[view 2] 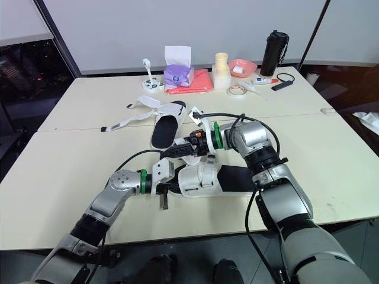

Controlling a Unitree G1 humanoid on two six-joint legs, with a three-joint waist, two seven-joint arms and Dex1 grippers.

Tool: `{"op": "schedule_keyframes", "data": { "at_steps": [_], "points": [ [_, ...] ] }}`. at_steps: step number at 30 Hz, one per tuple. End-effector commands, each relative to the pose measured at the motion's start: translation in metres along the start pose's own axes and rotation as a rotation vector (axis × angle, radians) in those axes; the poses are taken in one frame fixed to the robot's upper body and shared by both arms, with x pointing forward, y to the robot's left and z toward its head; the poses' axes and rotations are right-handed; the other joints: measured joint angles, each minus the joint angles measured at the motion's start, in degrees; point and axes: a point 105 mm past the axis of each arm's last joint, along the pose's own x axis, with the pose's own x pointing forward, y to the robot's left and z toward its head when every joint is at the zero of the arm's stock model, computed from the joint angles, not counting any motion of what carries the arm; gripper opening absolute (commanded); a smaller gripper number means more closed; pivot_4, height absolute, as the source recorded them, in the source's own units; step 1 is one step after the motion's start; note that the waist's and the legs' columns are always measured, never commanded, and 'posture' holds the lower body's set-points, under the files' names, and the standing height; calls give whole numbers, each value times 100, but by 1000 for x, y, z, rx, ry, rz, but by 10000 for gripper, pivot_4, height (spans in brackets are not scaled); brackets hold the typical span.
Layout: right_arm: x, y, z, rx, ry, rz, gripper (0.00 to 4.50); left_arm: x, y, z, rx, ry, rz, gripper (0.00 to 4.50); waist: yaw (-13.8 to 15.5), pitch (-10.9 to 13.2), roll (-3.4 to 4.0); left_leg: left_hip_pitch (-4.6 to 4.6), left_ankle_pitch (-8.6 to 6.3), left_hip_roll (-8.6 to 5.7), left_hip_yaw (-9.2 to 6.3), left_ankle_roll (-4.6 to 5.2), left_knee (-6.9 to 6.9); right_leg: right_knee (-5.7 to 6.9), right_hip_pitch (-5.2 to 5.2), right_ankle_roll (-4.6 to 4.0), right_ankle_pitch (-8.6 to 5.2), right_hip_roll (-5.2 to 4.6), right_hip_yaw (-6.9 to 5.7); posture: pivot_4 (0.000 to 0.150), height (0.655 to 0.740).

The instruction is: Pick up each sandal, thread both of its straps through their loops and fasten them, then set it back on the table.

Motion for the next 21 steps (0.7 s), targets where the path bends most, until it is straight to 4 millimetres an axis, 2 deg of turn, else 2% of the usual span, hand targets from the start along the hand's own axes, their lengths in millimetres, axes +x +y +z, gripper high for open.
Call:
{"op": "schedule_keyframes", "data": {
  "at_steps": [1, 12, 21],
  "points": [
    [4, -12, -5, 10, 44, -58, 44545, 7, -21, -33, -82, 114, -54, 0, -1, -3, 3, 1, 0, 0, 0, 0, 0, 0, 0, 0, 0, 0, 0, 1500, 7400],
    [9, -13, 18, 10, -21, -51, 44545, 7, -19, -33, -84, 109, -39, 0, 7, -4, 4, 2, 0, -1, -1, -1, 0, 0, 0, -1, 1, 1, 0, 1500, 7400],
    [5, -16, 35, 51, -121, -72, 44545, 8, -19, -32, -80, 107, -41, 0, 6, -2, 5, 1, 0, -2, -1, -1, -5, 0, -2, -1, 1, 0, 1, 1500, 7400]
  ]
}}
